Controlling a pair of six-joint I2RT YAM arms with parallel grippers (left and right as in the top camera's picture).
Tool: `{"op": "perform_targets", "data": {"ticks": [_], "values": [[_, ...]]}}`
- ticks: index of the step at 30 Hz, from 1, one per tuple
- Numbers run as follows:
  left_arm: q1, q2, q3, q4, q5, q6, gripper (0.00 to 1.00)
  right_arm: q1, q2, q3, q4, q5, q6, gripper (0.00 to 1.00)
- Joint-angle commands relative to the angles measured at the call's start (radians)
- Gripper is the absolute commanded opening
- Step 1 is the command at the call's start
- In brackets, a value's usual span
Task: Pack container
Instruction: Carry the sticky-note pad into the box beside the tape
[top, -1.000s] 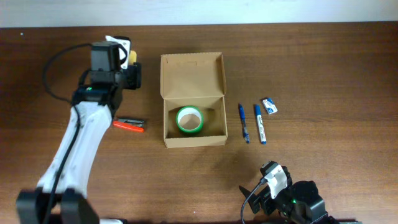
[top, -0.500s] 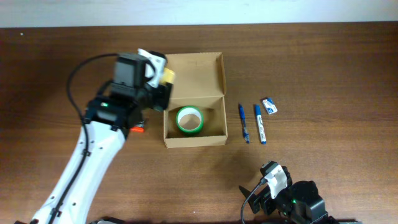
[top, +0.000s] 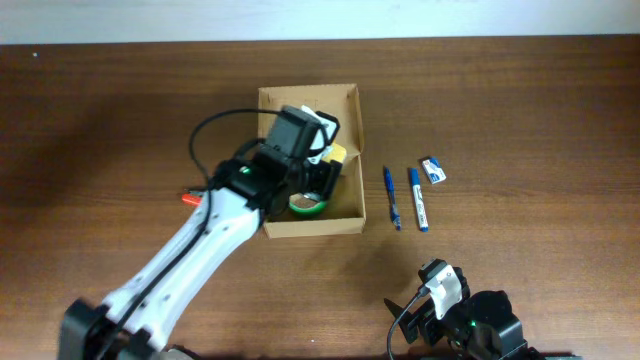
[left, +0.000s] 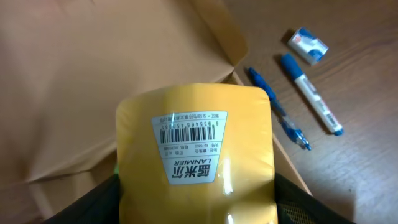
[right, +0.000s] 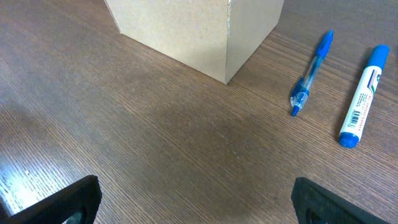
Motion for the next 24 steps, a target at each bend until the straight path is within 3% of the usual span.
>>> {"op": "perform_targets", "data": {"ticks": [1,12,20,24], "values": [[-0.020,0.052,0.018,0.023,0.006,-0.076,0.68,0.008,-0.011,-0.007,0.003,-0.005,0.008,0.99],[-0.076,0.180,0.018,0.076,-0.030,-0.219,0.69,0.008,-0.011,-0.007,0.003,-0.005,0.008,0.99],[-0.076,0.185,0.018,0.092,-0.030,-0.220,0.70,0.008,-0.011,-0.007,0.003,-0.005,0.008,0.99],[-0.076,0.185,0.018,0.061,-0.064,-0.299,0.69,0.008,-0.011,-0.007,0.003,-0.005,0.008,0.99]]}}
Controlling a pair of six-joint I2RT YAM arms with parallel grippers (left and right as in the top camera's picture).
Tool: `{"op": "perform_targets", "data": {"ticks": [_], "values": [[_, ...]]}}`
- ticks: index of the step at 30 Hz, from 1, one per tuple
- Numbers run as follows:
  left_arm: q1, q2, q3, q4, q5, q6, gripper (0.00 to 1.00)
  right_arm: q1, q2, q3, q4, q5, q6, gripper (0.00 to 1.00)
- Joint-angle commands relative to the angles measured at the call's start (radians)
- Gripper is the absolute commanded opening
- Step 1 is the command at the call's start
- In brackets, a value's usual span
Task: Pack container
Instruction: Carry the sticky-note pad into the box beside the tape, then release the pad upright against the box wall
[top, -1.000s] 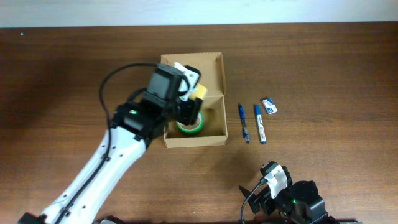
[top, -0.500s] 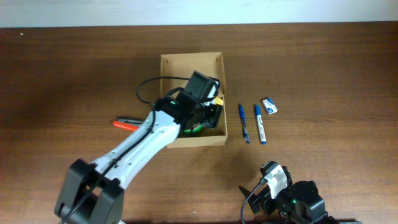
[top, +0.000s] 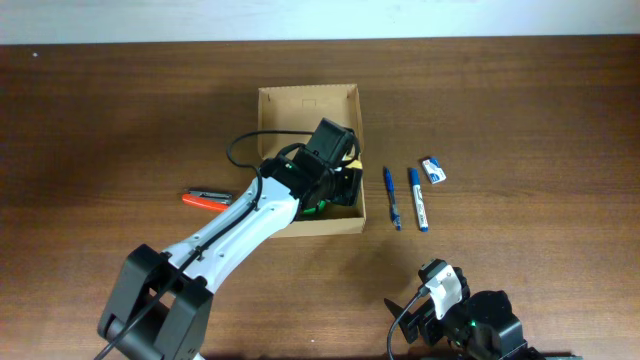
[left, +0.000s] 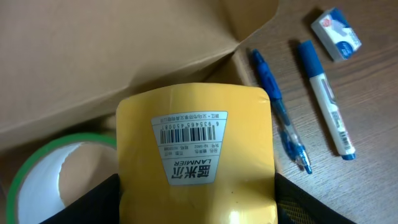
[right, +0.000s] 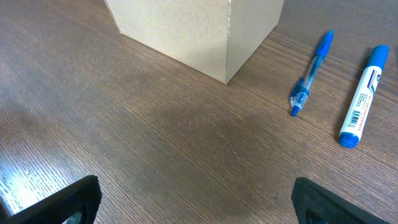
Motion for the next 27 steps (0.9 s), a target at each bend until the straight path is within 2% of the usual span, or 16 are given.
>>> {"op": "perform_targets", "data": {"ticks": [1,12,15,27], "values": [[-0.001,0.008,0.018,-0.016,-0.046,-0.078,0.69,0.008,-0.011,-0.007,0.003,-0.005,0.008,0.99],[-0.001,0.008,0.018,-0.015,-0.047,-0.097,0.70,0.008,-0.011,-0.007,0.003,-0.005,0.008,0.99],[-0.001,0.008,0.018,-0.014,-0.044,-0.097,0.93,0.008,-0.011,-0.007,0.003,-0.005,0.008,0.99],[-0.001,0.008,0.019,-0.014,-0.043,-0.095,0.93,0.008,-0.011,-0.007,0.003,-0.005,0.007,0.99]]}}
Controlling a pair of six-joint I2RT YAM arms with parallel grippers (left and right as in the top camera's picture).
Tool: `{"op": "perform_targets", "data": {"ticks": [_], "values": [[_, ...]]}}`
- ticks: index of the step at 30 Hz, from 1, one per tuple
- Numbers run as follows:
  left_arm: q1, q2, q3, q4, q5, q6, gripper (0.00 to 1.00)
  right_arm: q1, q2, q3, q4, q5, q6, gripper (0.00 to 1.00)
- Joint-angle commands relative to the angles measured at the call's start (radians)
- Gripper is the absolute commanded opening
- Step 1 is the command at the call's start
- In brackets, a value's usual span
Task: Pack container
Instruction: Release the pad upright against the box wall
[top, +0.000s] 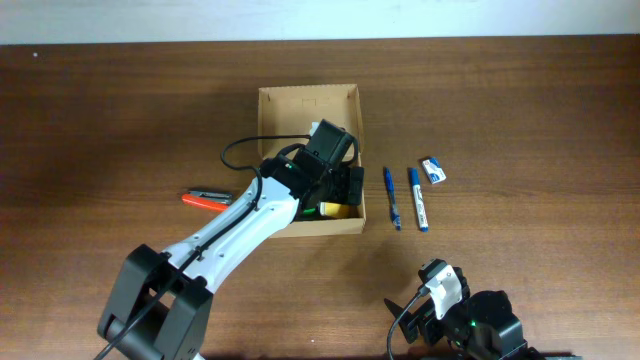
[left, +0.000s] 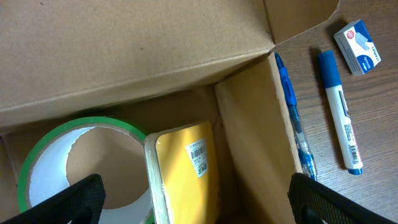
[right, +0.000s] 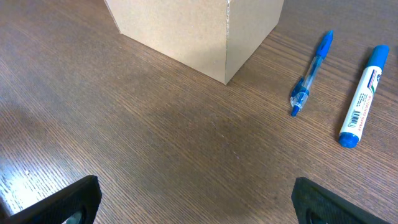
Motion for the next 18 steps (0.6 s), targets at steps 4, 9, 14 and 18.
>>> {"op": "perform_targets", "data": {"ticks": [4,9,14,18], "values": [[-0.001,0.003,0.019,0.003,-0.007,0.002,0.89,0.008,-0.011,-0.007,0.003,-0.005,0.008,0.99],[-0.001,-0.005,0.019,-0.006,-0.008,0.048,0.24,0.008,-0.011,-0.007,0.003,-0.005,0.008,0.99],[0.011,-0.005,0.019,-0.045,-0.075,0.048,0.02,0.008,-0.011,-0.007,0.003,-0.005,0.008,0.99],[0.051,-0.005,0.019,-0.082,-0.136,0.053,0.02,0.008,-0.011,-0.007,0.003,-0.005,0.008,0.99]]}}
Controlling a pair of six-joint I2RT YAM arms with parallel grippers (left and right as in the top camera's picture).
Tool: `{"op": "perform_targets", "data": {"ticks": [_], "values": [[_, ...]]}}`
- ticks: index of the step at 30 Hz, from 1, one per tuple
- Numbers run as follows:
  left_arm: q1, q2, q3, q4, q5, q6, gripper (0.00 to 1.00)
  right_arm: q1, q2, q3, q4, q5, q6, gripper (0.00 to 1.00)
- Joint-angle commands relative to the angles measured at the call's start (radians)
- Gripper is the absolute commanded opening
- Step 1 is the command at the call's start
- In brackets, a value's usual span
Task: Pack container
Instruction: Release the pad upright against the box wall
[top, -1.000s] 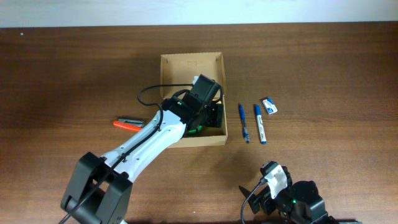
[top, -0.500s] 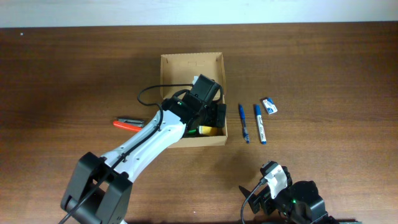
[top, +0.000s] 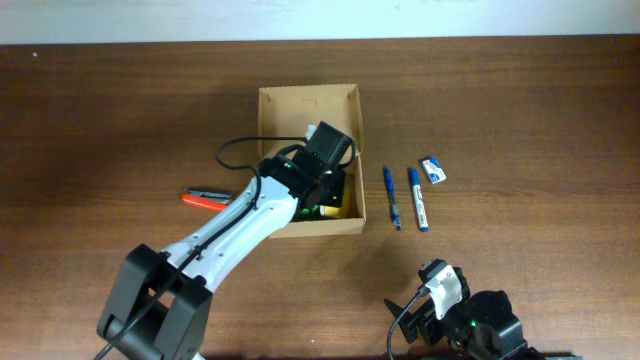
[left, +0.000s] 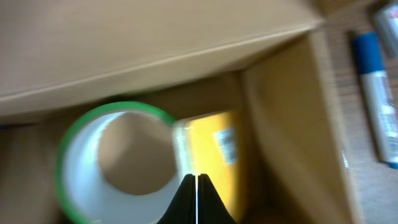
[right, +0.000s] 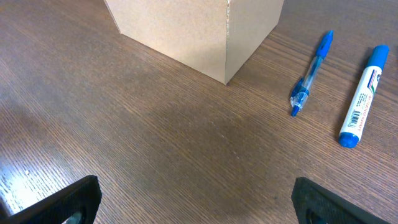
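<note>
The open cardboard box (top: 300, 100) holds a green tape roll (left: 118, 162) and, against its right wall, a yellow packet (left: 214, 152) with a barcode label. My left gripper (left: 196, 186) hangs inside the box over the line where roll and packet meet, its jaws shut with nothing between them; the left wrist view is blurred. In the overhead view that gripper (top: 326, 192) covers the box's near right part. Right of the box lie a blue pen (top: 391, 197), a blue-capped marker (top: 417, 198) and a small eraser (top: 433, 170). My right gripper (right: 196, 202) is open low over bare table.
A red-handled tool (top: 205, 199) lies on the table left of the box. The left arm (top: 230, 225) reaches diagonally from the front left. The right wrist view shows the box corner (right: 227, 43), the pen (right: 311, 74) and the marker (right: 364, 96).
My left gripper, open above the packet before, is now shut and empty and sits slightly further left over the roll and packet. The packet lies where it was. The right arm is unchanged.
My left gripper first held the yellow packet above the box, then lower beside the green tape roll. After that it was open with the packet resting against the right wall. Now its jaws are shut and empty. The right arm stayed still throughout.
</note>
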Motion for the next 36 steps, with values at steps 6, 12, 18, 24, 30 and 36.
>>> {"op": "perform_targets", "data": {"ticks": [6,12,18,24,30,36], "values": [[0.080,-0.004,0.018,-0.016,-0.068,0.050,0.02,0.008,-0.011,-0.007,0.003,-0.005,0.007,0.99],[0.079,0.040,0.014,-0.026,-0.068,0.072,0.02,0.008,-0.011,-0.007,0.003,-0.005,0.007,0.99],[0.079,0.068,0.014,-0.029,-0.113,0.127,0.02,0.008,-0.011,-0.007,0.003,-0.005,0.007,0.99],[0.079,0.074,-0.004,-0.023,-0.120,0.167,0.02,0.008,-0.011,-0.007,0.003,-0.005,0.007,0.99],[0.079,0.075,-0.047,-0.001,-0.123,0.190,0.02,0.008,-0.011,-0.007,0.003,-0.005,0.007,0.99],[0.079,0.075,-0.051,0.003,-0.140,0.256,0.02,0.008,-0.011,-0.007,0.003,-0.005,0.007,0.99]]}}
